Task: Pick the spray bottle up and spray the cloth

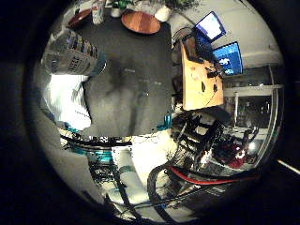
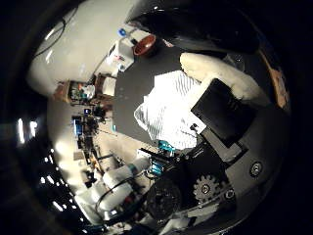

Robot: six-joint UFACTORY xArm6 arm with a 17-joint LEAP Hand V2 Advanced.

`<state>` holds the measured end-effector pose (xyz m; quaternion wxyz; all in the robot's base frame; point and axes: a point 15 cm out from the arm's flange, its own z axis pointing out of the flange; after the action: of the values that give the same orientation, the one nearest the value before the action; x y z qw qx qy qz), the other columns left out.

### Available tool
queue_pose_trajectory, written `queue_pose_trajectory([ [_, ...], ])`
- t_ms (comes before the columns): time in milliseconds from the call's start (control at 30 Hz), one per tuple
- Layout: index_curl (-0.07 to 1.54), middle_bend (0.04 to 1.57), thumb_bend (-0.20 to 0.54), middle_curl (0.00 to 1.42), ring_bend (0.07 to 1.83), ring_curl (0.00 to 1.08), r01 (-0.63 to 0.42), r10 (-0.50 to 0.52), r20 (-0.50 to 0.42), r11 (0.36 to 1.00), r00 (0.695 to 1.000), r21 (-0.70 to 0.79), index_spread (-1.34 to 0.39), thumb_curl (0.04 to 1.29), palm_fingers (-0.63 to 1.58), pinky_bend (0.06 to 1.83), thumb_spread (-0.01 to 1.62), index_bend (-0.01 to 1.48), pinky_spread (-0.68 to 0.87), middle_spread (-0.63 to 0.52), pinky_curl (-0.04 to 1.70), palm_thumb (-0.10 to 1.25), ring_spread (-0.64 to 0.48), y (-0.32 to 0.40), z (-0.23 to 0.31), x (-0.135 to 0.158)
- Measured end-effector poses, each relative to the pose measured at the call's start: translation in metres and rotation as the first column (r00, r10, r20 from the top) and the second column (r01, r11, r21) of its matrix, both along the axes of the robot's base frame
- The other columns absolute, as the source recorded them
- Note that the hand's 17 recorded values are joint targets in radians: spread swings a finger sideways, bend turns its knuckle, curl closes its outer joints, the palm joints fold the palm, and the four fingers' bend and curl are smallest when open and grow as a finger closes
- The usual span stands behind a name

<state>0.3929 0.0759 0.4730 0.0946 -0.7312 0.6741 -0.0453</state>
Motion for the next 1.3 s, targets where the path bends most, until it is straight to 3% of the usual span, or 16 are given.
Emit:
queue_pose_trajectory([
  [200, 0.57, 0.8, -0.016, 0.48, 0.63, 0.18, 0.005, -0.005, 0.031, 1.0, 0.999, 0.003, -0.58, 0.41, 1.09, 0.36, 0.95, 0.48, 0.62, -0.37, -0.01, 1.12, -0.51, -0.005, 0.021, -0.001],
  [333, 0.57, 0.8, -0.016, 0.47, 0.64, 0.17, -0.007, 0.007, 0.006, 1.0, 1.0, 0.009, -0.58, 0.4, 1.08, 0.36, 0.95, 0.49, 0.62, -0.37, -0.01, 1.12, -0.51, 0.002, 0.009, -0.002],
  [633, 0.56, 0.81, -0.016, 0.47, 0.64, 0.17, -0.039, 0.038, -0.119, 0.999, 0.992, -0.001, -0.58, 0.4, 1.08, 0.34, 0.95, 0.5, 0.62, -0.37, -0.01, 1.12, -0.52, 0.022, -0.074, -0.009],
  [800, 0.56, 0.81, -0.016, 0.46, 0.64, 0.17, -0.043, 0.042, -0.135, 0.999, 0.99, -0.003, -0.58, 0.4, 1.08, 0.34, 0.95, 0.5, 0.62, -0.38, -0.01, 1.12, -0.52, 0.026, -0.088, -0.008],
  [1000, 0.55, 0.81, -0.016, 0.46, 0.64, 0.17, -0.042, 0.042, -0.102, 0.999, 0.994, 0.003, -0.58, 0.4, 1.08, 0.34, 0.95, 0.5, 0.61, -0.38, -0.01, 1.12, -0.52, 0.027, -0.074, -0.002],
  [1300, 0.55, 0.81, -0.016, 0.46, 0.65, 0.16, -0.051, 0.035, 0.101, 0.984, 0.994, 0.168, -0.58, 0.4, 1.08, 0.34, 0.96, 0.5, 0.61, -0.38, -0.01, 1.11, -0.52, 0.057, 0.02, 0.031],
])
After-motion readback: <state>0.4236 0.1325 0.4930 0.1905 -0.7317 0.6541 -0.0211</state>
